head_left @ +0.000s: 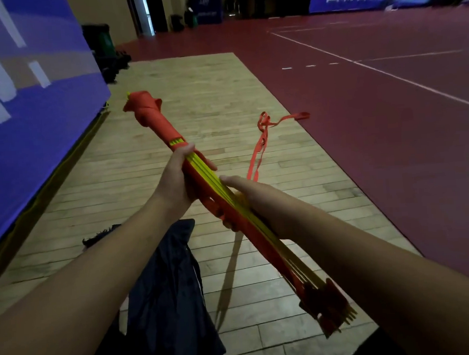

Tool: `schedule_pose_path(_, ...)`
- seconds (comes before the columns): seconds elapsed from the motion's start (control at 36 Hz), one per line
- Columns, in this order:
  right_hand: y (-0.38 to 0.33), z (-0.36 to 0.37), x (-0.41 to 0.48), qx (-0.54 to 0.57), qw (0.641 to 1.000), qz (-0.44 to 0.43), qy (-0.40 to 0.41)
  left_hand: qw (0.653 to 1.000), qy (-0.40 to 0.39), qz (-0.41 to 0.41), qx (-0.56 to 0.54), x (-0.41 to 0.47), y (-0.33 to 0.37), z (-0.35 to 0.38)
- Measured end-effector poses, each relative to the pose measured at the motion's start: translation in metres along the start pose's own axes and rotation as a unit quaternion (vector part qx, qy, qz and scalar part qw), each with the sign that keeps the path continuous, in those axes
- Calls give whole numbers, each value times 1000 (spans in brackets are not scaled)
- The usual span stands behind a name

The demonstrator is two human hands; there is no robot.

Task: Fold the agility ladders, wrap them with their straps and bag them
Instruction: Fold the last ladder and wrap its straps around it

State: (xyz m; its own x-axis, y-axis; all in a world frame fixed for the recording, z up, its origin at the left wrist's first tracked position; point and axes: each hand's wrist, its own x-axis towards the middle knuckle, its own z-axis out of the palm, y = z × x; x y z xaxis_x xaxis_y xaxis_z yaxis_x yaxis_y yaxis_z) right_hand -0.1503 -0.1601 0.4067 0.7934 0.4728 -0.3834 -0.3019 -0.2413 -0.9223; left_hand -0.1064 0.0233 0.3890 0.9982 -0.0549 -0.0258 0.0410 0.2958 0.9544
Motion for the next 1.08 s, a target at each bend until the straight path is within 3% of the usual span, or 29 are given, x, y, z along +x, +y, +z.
schedule_pose_path(0.08, 0, -5, 2, 29, 999, -25, -14, 999, -30, 2, 28, 2, 7, -1)
schedule_pose_path(0.22, 2, -13, 9, -19, 995, -90, 39, 992, -69, -95, 45, 2, 22, -7)
schedule_pose_path(0.33, 7, -15, 13, -105, 982, -120, 100, 974, -68, -112, 186, 3, 20, -12)
schedule_pose_path(0.44, 10, -9, 14, -221, 957, -114, 151, 965, -63, -98, 235, 2, 11, -6)
schedule_pose_path(0.58, 16, 3, 13, -342, 916, -163, 135, 977, -48, -130, 163, -4, -7, 0)
schedule_pose_path(0.67, 11, 7, 12, -359, 905, -172, 148, 989, -21, -108, 102, -2, -9, -2)
schedule_pose_path(0.72, 9, 8, 11, -321, 920, -169, 146, 995, 3, -79, 65, -1, -9, -1)
schedule_pose_path(0.83, 7, 4, 12, -59, 989, -100, 87, 999, 29, -15, 2, 8, -6, -7)
schedule_pose_path(0.97, 9, 4, 17, 28, 996, -44, -68, 999, -30, 31, 20, 10, -4, -14)
schedule_pose_path(1.08, 17, 18, 22, 50, 993, -63, -87, 997, -50, 17, 65, 9, -3, -14)
